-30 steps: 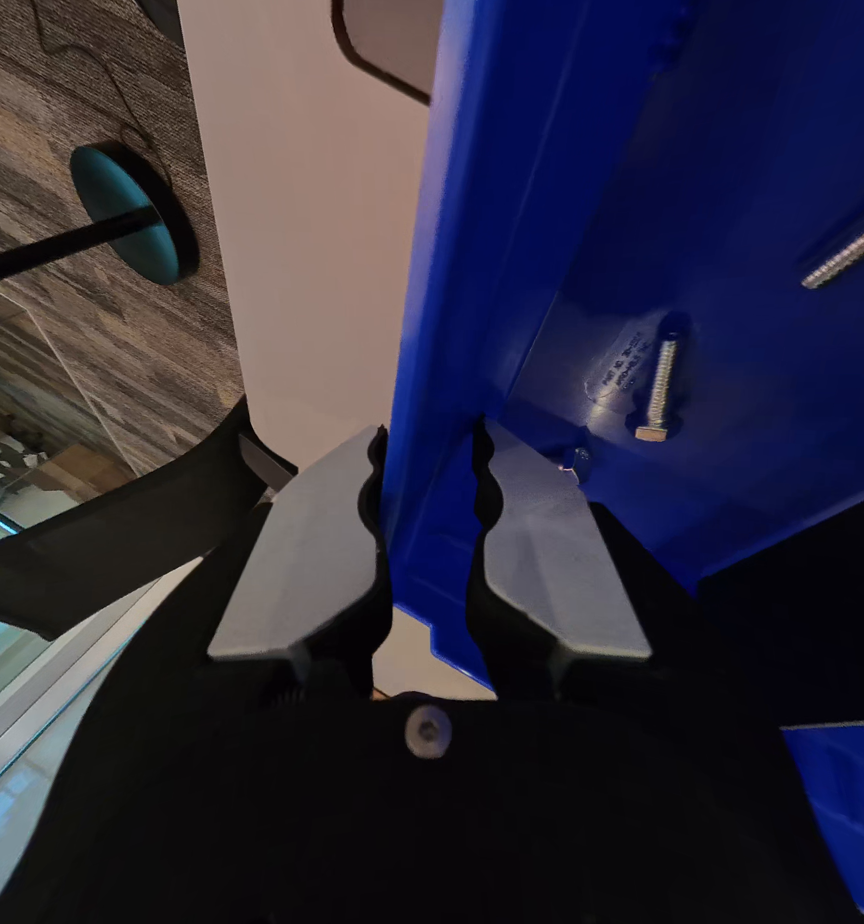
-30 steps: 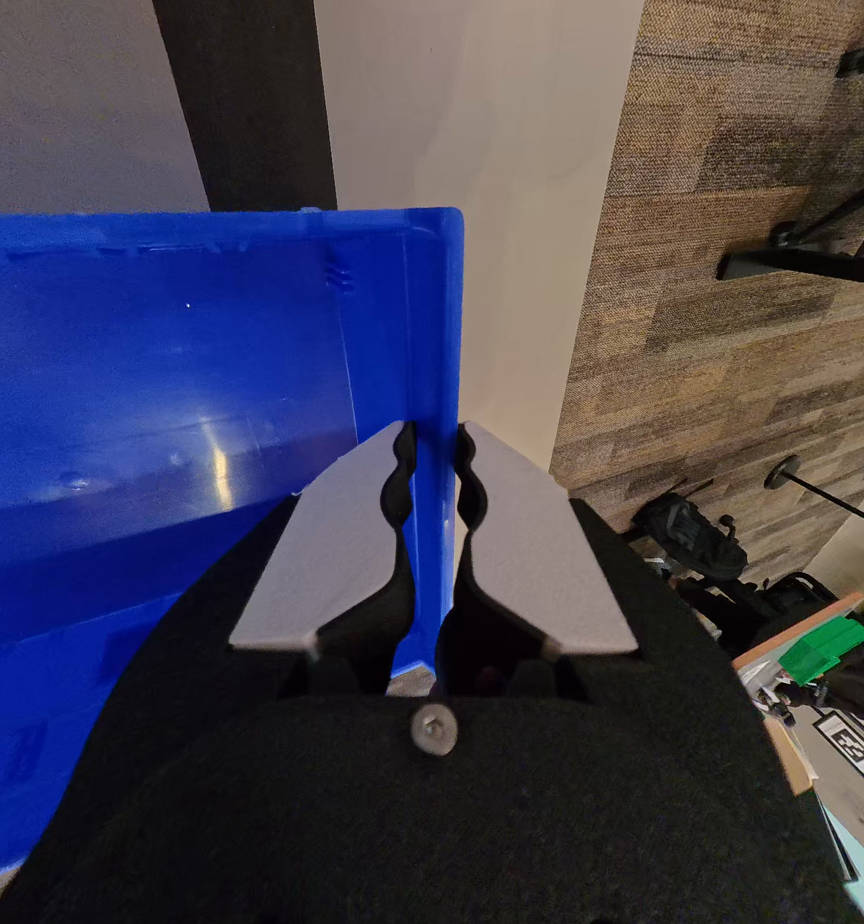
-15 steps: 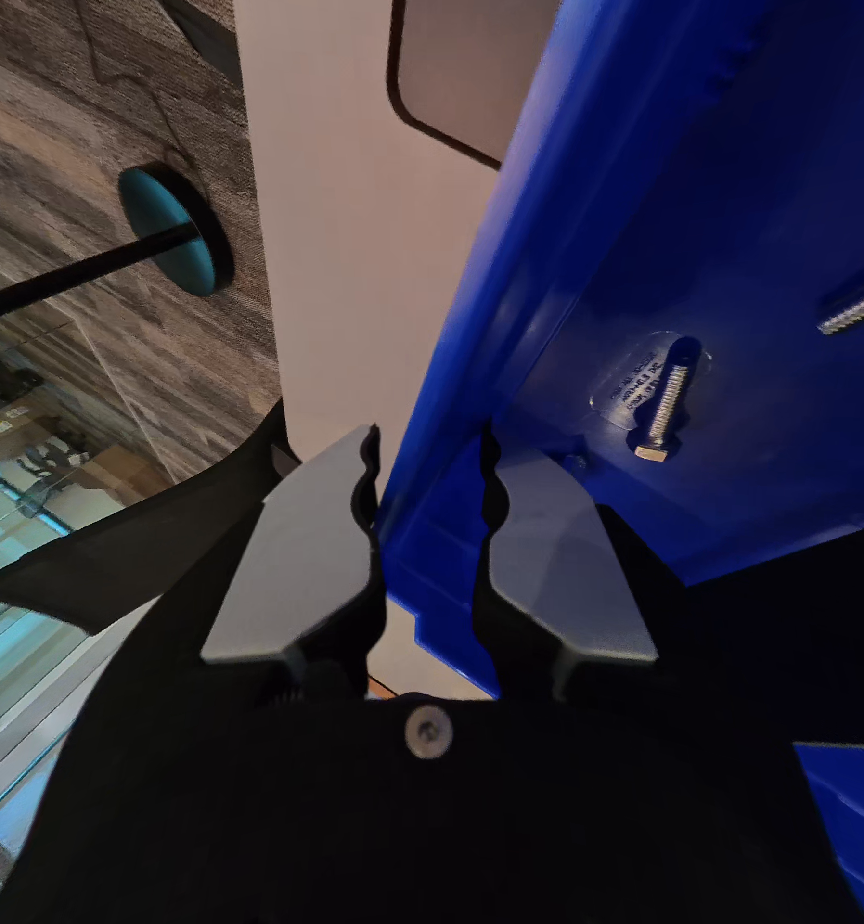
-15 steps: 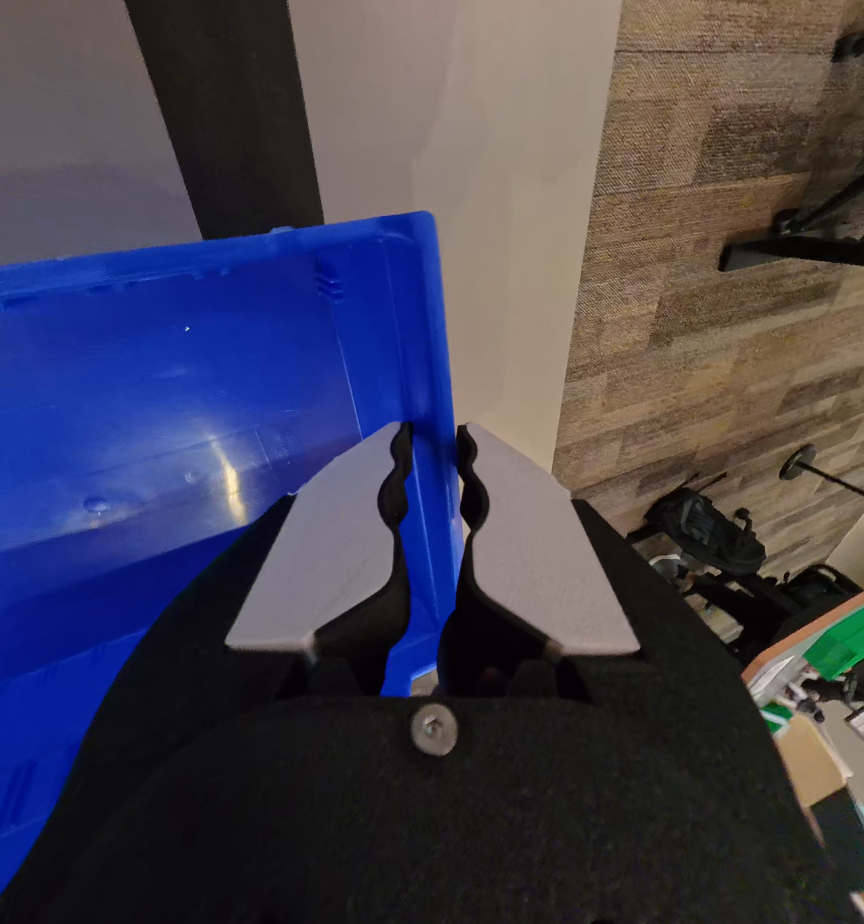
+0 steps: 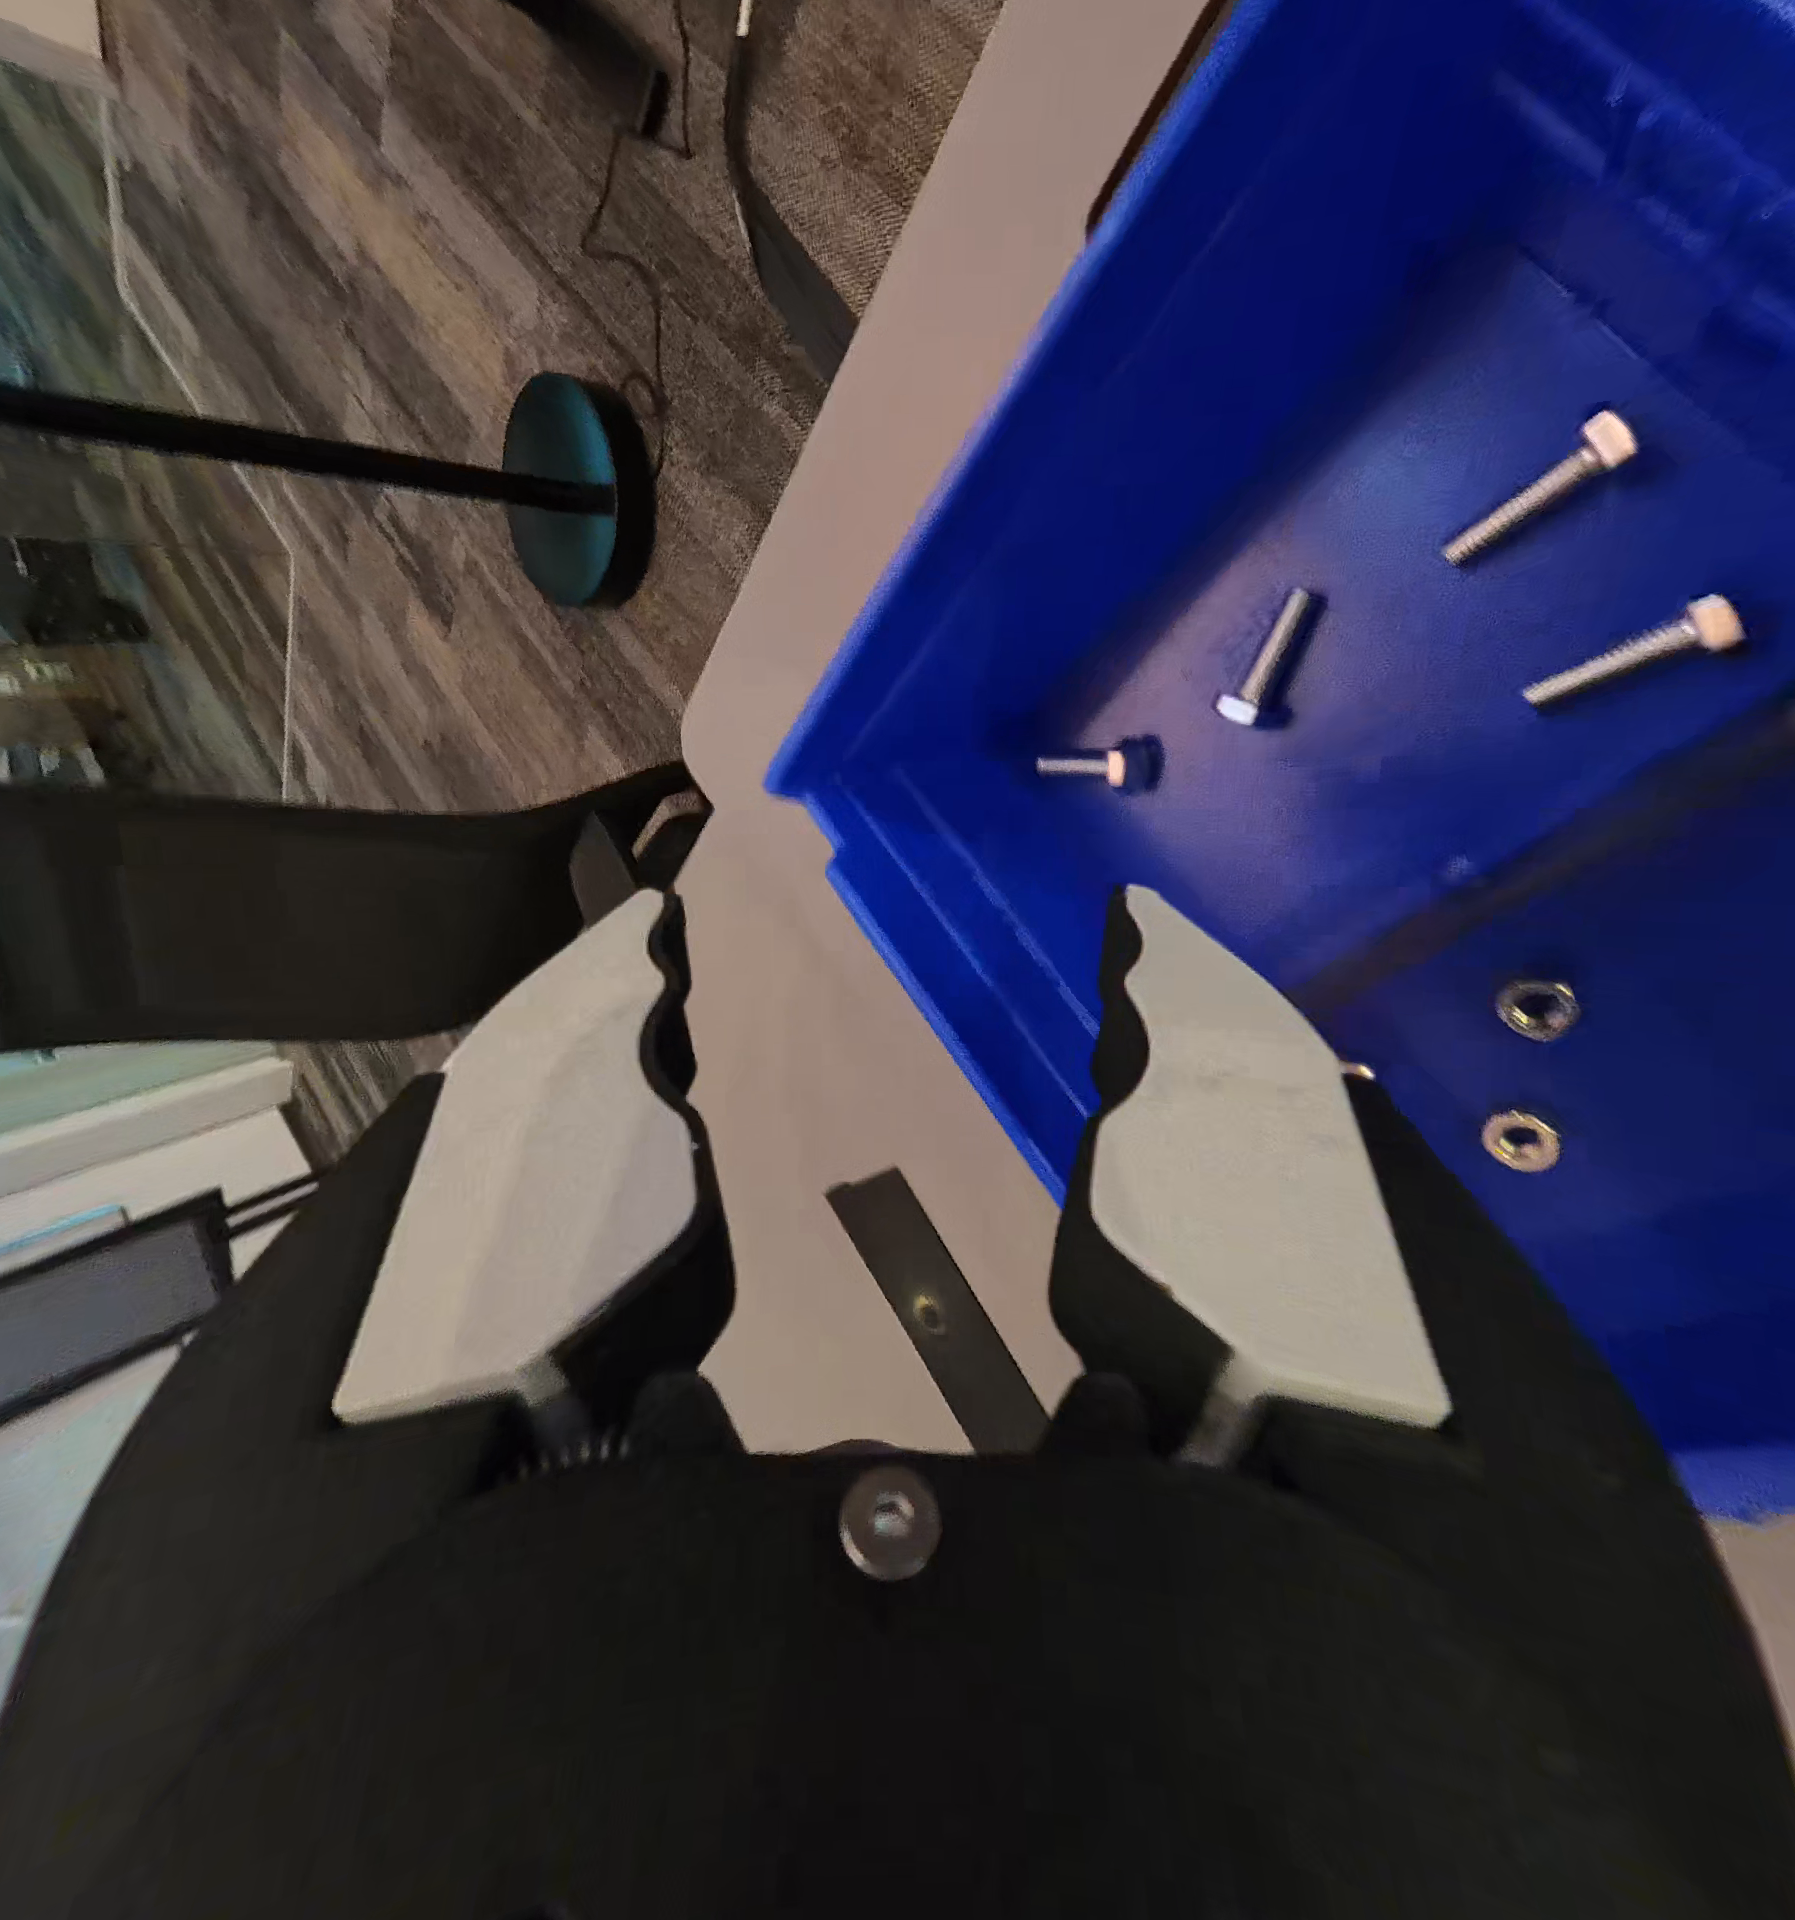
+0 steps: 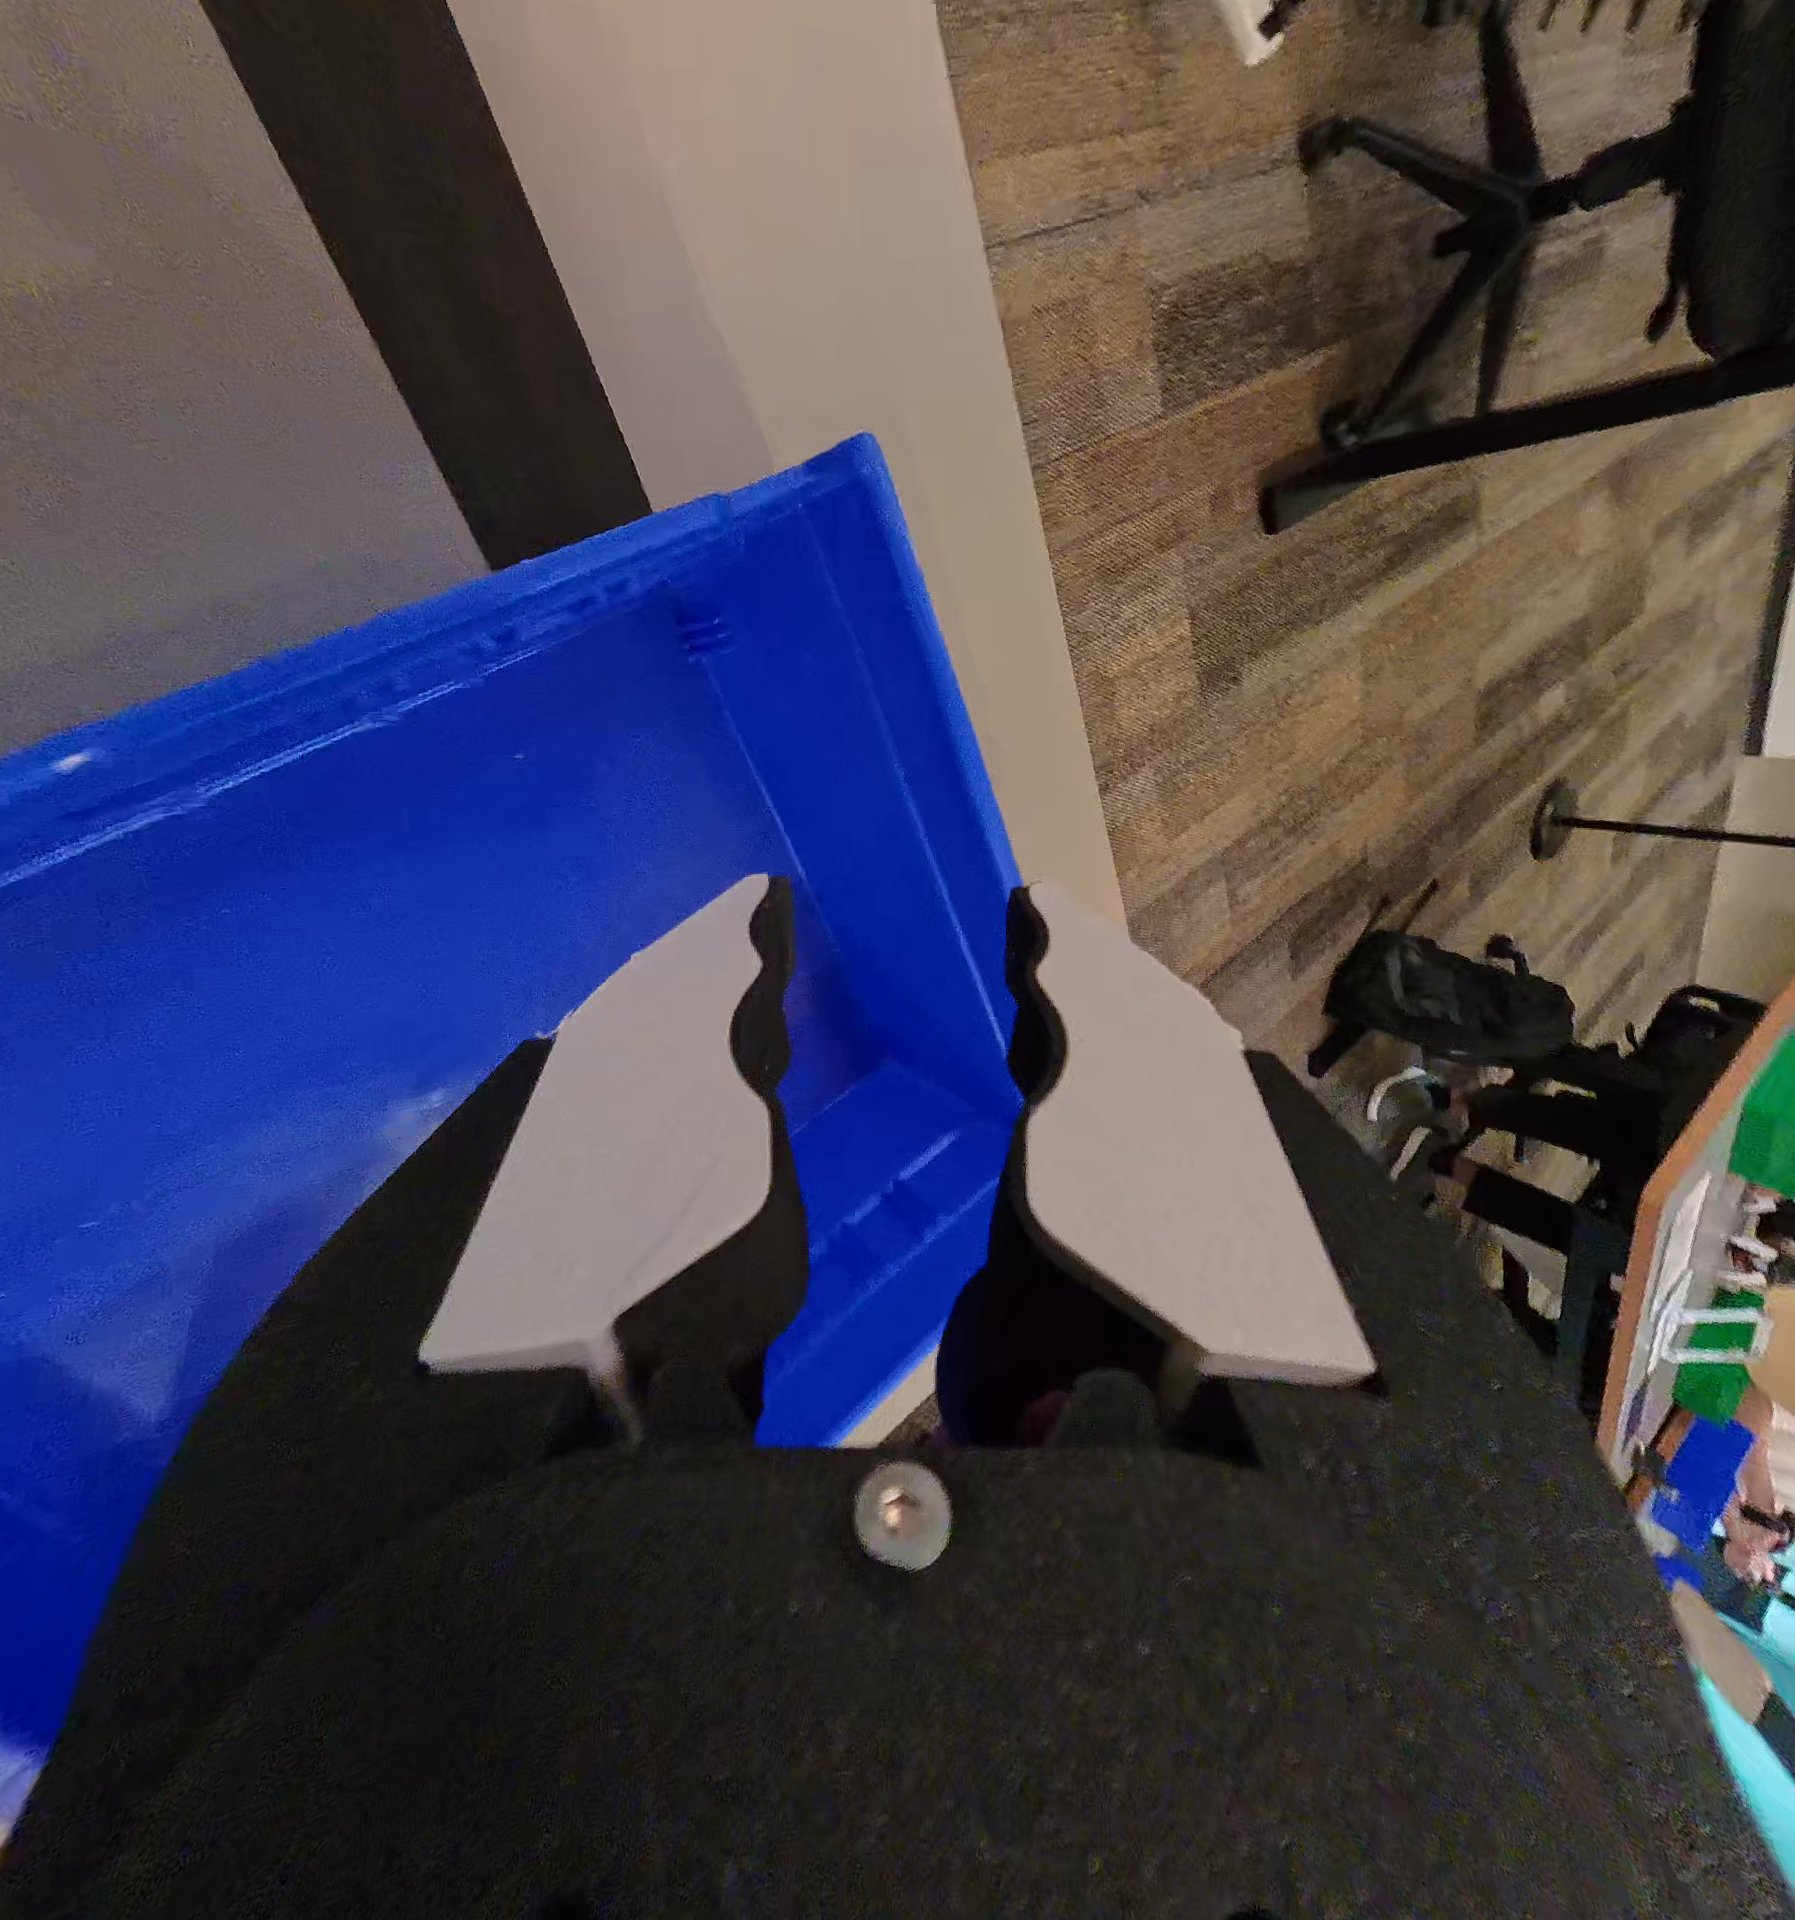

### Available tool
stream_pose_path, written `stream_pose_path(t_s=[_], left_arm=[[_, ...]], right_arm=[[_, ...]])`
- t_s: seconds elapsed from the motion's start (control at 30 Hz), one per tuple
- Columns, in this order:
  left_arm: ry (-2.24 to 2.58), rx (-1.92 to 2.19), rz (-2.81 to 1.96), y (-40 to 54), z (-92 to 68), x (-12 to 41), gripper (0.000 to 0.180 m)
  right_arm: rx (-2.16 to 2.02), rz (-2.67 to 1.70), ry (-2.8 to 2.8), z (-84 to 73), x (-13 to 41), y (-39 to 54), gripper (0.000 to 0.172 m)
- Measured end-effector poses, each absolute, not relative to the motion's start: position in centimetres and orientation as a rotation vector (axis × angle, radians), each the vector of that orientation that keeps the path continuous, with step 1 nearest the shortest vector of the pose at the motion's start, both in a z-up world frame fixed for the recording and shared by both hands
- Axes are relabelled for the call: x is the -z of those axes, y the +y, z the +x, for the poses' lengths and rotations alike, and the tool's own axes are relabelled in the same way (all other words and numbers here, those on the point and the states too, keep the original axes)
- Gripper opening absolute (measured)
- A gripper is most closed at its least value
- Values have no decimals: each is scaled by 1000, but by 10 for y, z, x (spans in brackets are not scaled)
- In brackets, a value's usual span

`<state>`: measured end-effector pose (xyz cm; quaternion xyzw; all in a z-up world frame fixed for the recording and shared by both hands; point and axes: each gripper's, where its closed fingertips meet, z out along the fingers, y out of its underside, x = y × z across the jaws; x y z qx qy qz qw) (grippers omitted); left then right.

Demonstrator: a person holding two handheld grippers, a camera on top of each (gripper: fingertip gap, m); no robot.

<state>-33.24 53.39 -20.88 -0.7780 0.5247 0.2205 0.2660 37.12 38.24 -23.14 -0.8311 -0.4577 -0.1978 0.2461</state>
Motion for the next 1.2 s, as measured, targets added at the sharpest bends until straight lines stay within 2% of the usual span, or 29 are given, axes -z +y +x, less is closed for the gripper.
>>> stream_pose_path(t_s=[0.3, 0.4, 0.57, 0.8, 0.87, 1.03, 1.2], left_arm=[[1116, -275, -2137, 370, -368, 210, 71], [906, -102, -2134, 320, -389, 219, 72], [654, 147, -2155, 260, -416, 260, 78], [477, 274, -2261, 224, -411, 329, 87], [522, 132, -2261, 225, -414, 333, 91], [547, -47, -2096, 238, -424, 322, 77], [496, 0, -2087, 239, -426, 322, 67]], right_arm=[[440, -2127, -978, 306, 187, 267, 38], [246, -2065, -882, 263, 183, 229, 39], [-14, -1965, -798, 191, 190, 192, 38], [-155, -1895, -819, 119, 209, 193, 36], [-180, -1901, -814, 112, 217, 197, 36], [-213, -1916, -767, 109, 229, 211, 37], [-204, -1899, -744, 112, 227, 236, 37]])
